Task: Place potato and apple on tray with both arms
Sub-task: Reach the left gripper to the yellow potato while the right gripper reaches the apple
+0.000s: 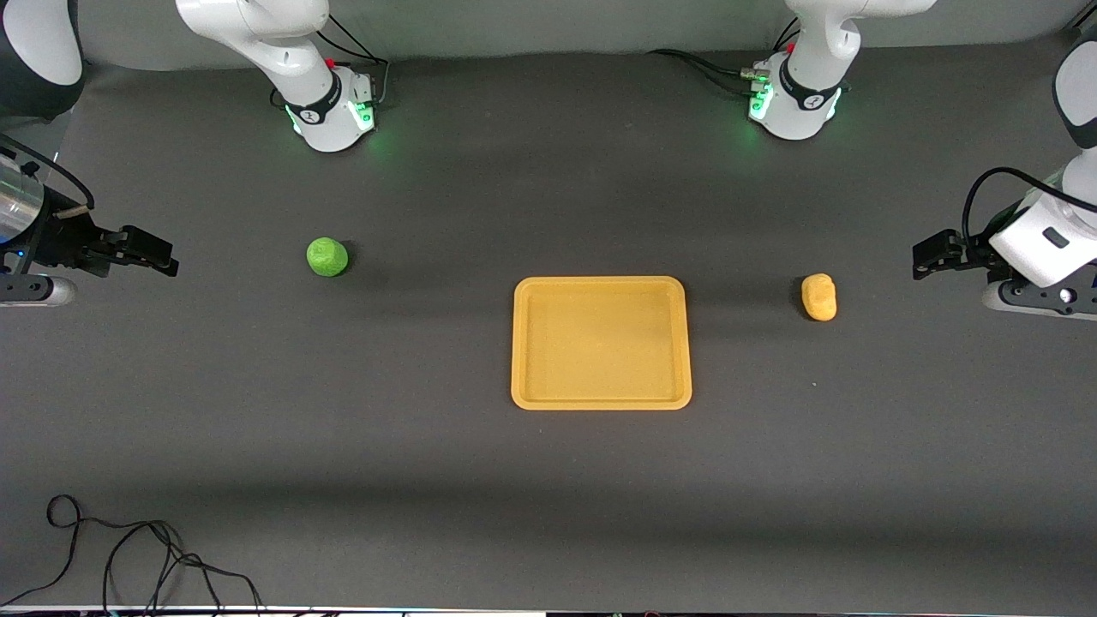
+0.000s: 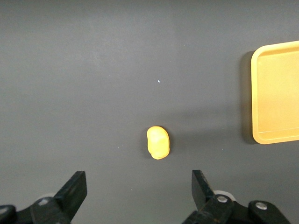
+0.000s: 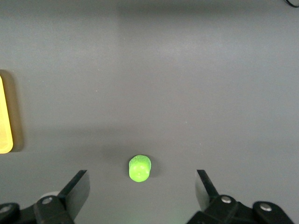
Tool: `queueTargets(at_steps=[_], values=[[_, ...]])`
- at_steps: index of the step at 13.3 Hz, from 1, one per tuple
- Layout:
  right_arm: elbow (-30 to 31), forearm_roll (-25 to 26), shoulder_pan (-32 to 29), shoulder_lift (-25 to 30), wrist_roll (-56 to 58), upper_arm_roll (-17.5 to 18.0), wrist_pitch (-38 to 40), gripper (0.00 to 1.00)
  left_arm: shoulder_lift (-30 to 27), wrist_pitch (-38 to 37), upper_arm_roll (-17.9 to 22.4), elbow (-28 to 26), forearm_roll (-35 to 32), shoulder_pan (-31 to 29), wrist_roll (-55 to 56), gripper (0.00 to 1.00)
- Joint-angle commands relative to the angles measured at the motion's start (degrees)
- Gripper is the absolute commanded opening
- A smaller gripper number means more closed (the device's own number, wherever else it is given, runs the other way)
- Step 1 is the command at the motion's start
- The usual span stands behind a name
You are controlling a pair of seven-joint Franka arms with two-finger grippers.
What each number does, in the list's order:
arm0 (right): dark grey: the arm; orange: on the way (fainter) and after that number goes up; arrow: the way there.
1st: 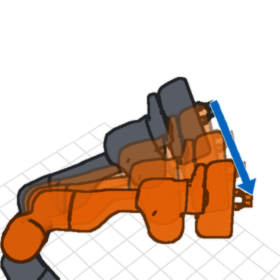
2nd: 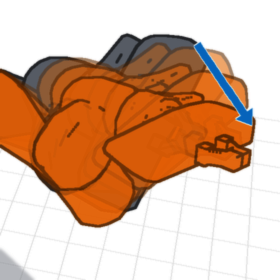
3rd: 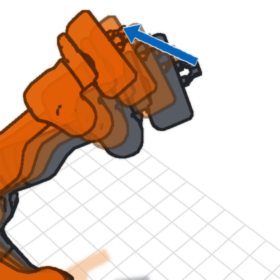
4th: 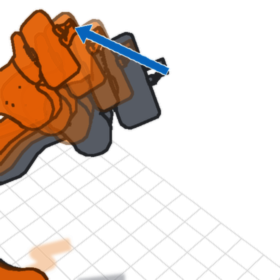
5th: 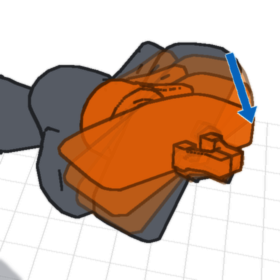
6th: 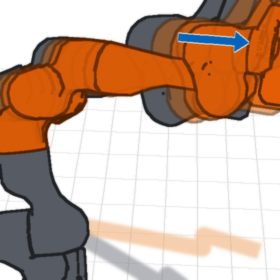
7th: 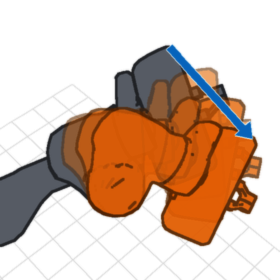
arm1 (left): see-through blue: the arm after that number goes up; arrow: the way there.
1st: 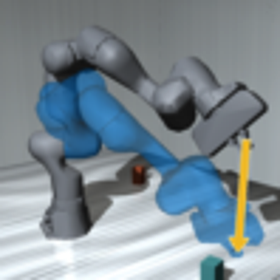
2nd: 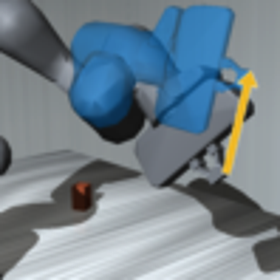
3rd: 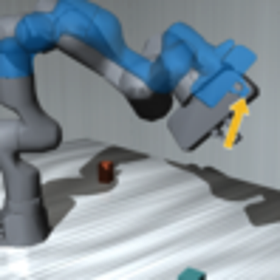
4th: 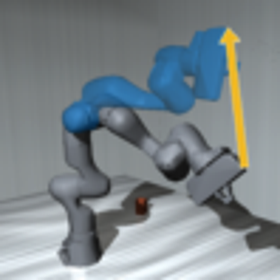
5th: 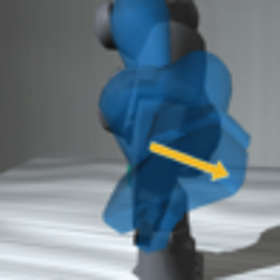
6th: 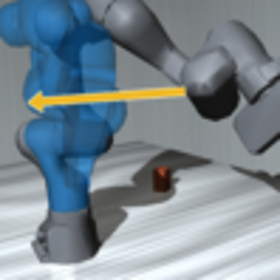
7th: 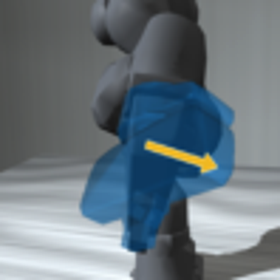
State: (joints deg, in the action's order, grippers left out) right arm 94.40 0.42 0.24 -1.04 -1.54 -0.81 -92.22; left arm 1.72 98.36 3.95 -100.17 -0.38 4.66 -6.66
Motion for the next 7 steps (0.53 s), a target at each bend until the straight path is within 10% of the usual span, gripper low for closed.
queueTargets(at_steps=[1,7], values=[[-0.89,0.81,0.73,-0.55,0.92,-0.42,-0.33,1.00,-0.66,-0.10,0.10,-0.38,0.29,0.17,0.60,1.00],[-1.07,0.19,0.64,-0.72,0.92,-0.42,-0.50,1.00,-2.42,11.82,0.10,-13.09,0.20,0.08,0.60,0.99]])
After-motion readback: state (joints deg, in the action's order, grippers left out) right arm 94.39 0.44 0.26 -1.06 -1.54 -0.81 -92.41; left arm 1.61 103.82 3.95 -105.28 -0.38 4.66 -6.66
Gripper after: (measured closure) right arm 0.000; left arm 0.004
